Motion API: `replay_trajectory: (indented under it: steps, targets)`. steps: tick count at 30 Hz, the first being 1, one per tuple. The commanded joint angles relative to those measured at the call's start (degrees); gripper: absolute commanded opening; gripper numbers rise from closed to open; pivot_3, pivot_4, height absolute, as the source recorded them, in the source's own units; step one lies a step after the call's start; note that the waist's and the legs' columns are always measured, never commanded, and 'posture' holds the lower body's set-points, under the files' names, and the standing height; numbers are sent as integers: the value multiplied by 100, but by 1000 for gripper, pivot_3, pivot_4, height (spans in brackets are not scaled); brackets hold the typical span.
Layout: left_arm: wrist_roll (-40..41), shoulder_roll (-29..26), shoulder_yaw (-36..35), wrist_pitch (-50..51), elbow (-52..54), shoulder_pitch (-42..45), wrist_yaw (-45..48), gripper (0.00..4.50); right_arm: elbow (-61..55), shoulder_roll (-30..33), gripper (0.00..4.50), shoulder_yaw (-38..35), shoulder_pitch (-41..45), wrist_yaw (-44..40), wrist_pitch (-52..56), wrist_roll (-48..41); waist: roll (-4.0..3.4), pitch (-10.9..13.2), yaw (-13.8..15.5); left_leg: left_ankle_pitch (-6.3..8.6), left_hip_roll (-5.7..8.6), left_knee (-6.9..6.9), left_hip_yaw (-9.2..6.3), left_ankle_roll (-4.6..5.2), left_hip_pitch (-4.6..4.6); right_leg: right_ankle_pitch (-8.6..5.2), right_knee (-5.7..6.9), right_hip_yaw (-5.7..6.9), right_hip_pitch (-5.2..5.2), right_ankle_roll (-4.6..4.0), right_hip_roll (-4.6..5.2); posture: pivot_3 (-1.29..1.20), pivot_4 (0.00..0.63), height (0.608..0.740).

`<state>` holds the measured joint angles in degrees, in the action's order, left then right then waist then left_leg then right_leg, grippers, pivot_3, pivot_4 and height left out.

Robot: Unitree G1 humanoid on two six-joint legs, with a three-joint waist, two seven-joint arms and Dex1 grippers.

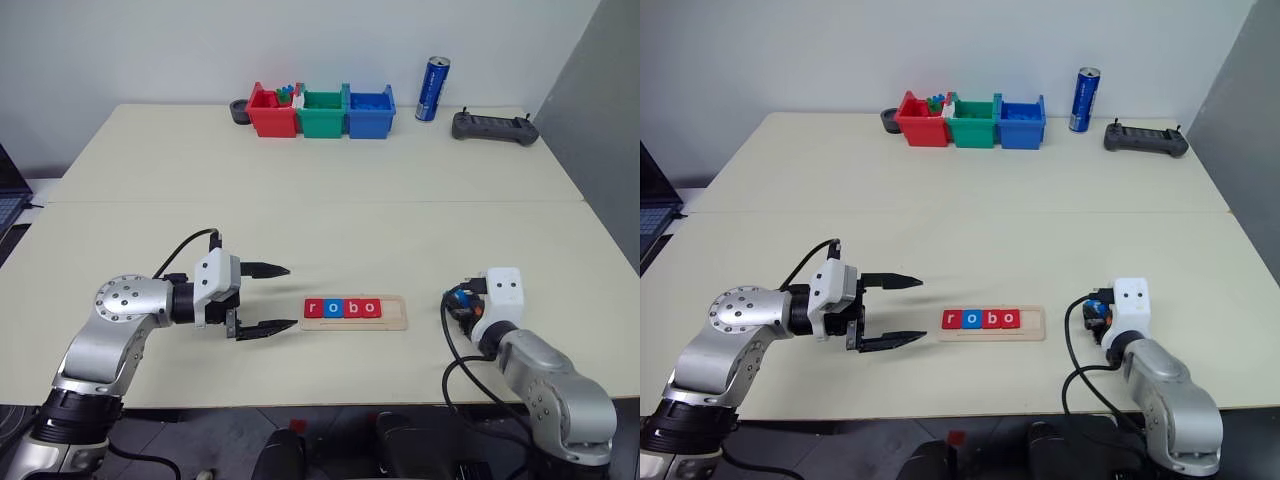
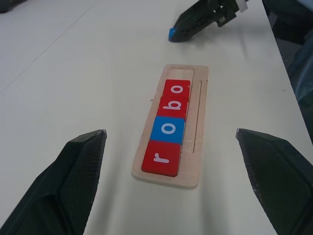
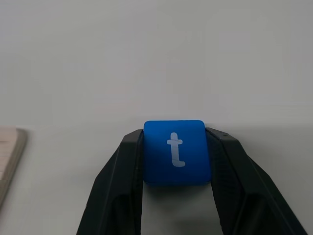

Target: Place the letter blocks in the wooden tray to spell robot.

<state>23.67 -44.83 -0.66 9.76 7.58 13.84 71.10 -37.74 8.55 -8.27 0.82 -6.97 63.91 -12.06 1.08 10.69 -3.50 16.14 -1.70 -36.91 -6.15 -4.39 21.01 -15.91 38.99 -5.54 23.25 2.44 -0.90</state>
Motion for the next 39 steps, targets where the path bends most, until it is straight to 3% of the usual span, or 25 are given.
replay_trajectory:
  steps: [1,3,7,12,16,20,28,30,39]
  targets:
    - [-19,-31,13,-84,-12,90,86,4500,-166,-191,1466,72,-201,207,217,-8,0,0,-6,0,0,0,2,0,-1,0,0,-1,0,0,0,0,150,740]
    - [-40,-30,42,-120,-61,122,128,4500,-237,-393,1466,8,-265,332,205,-34,1,0,-5,0,0,1,0,0,-1,-2,0,1,0,-2,0,0,150,740]
    - [-83,-9,75,-184,-121,155,177,4500,-230,-761,2880,-359,-93,553,-20,-83,1,0,-5,0,-2,3,-1,0,-1,-4,0,2,0,-5,0,0,150,740]
    - [-118,31,84,-248,-118,114,187,4500,-348,-686,4459,-818,398,483,65,-298,-3,2,-3,0,0,1,3,-1,0,-4,-2,-1,1,-4,1,0,150,740]
    - [-133,53,86,-278,-128,84,174,4500,-272,-29,4459,-974,847,0,126,-560,-7,4,-9,0,0,2,4,0,2,-4,-2,-2,5,-4,1,0,150,740]
    - [-154,80,107,-287,-163,116,173,4500,58,1688,4459,-510,893,-1608,-424,-892,-10,7,-7,0,3,2,6,1,5,-6,-7,-2,4,-1,3,0,150,740]
    - [-189,79,119,-279,-139,108,164,4500,967,4157,4459,459,172,-4448,-2172,-881,-4,9,14,3,4,0,7,6,8,-10,-11,-2,3,2,4,0,150,740]
    - [-195,74,116,-271,-110,87,156,4500,1212,4406,4459,634,140,-4851,-2594,-849,-2,10,16,3,4,-3,9,6,8,-9,-11,-3,2,3,4,0,150,740]
    - [-185,31,72,-206,29,-20,88,4500,2544,4477,4459,1003,1113,-5275,-3538,-455,2,13,5,3,2,-6,8,5,3,-8,-5,-3,1,3,2,0,150,740]
